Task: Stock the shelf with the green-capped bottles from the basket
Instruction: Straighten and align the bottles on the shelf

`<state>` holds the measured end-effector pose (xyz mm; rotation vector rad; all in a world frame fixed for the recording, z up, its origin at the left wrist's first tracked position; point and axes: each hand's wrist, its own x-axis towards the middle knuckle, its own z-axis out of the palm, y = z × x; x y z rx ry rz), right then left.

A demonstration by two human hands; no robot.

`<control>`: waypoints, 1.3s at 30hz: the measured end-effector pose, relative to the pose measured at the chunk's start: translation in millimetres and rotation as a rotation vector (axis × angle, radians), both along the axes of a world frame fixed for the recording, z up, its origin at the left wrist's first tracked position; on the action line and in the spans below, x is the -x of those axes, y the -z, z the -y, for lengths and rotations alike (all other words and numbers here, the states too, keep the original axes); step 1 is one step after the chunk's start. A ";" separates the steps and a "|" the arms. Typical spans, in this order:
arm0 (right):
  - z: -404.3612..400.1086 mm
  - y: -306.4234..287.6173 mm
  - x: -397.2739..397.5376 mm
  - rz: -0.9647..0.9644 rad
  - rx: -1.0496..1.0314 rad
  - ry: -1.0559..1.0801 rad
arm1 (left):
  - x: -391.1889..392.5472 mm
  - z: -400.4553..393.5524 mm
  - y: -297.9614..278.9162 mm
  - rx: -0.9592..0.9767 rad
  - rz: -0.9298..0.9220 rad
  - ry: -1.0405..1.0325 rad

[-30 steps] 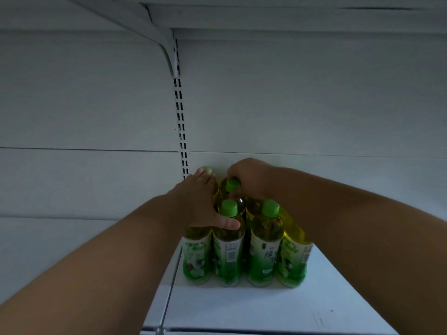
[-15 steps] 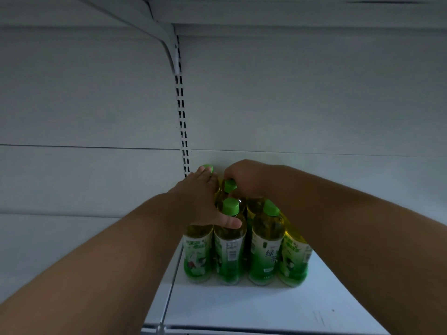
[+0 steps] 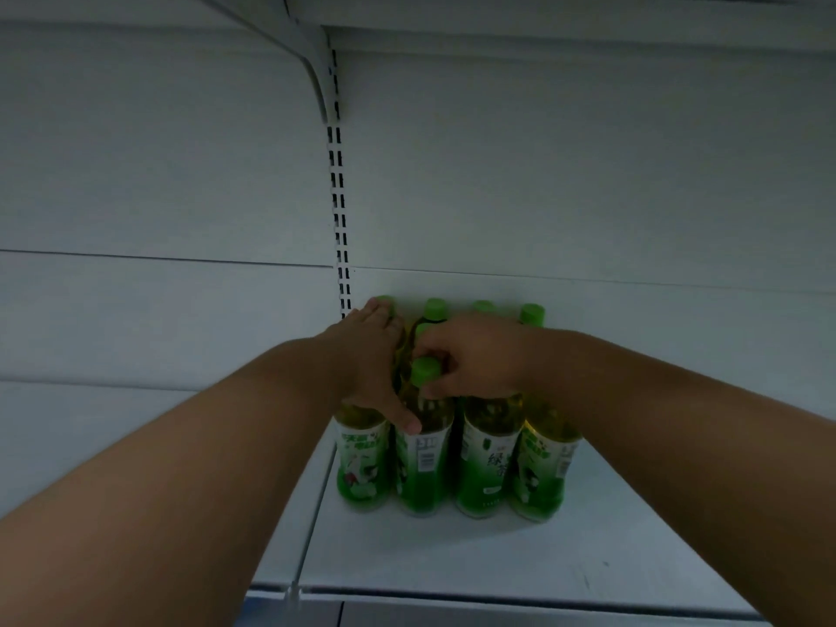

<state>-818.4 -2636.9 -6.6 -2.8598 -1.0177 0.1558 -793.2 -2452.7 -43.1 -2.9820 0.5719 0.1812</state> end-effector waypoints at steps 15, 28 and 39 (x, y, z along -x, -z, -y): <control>0.0 2.8 2.1 0.049 0.020 0.060 | 4.7 2.4 -2.5 -0.002 0.012 -0.021; -2.7 -10.4 3.9 -0.097 -0.149 0.135 | 10.3 2.3 -17.3 -0.005 -0.046 0.013; -58.6 -19.3 -47.4 0.124 -0.154 0.118 | 25.5 -10.1 -1.5 0.193 0.024 -0.189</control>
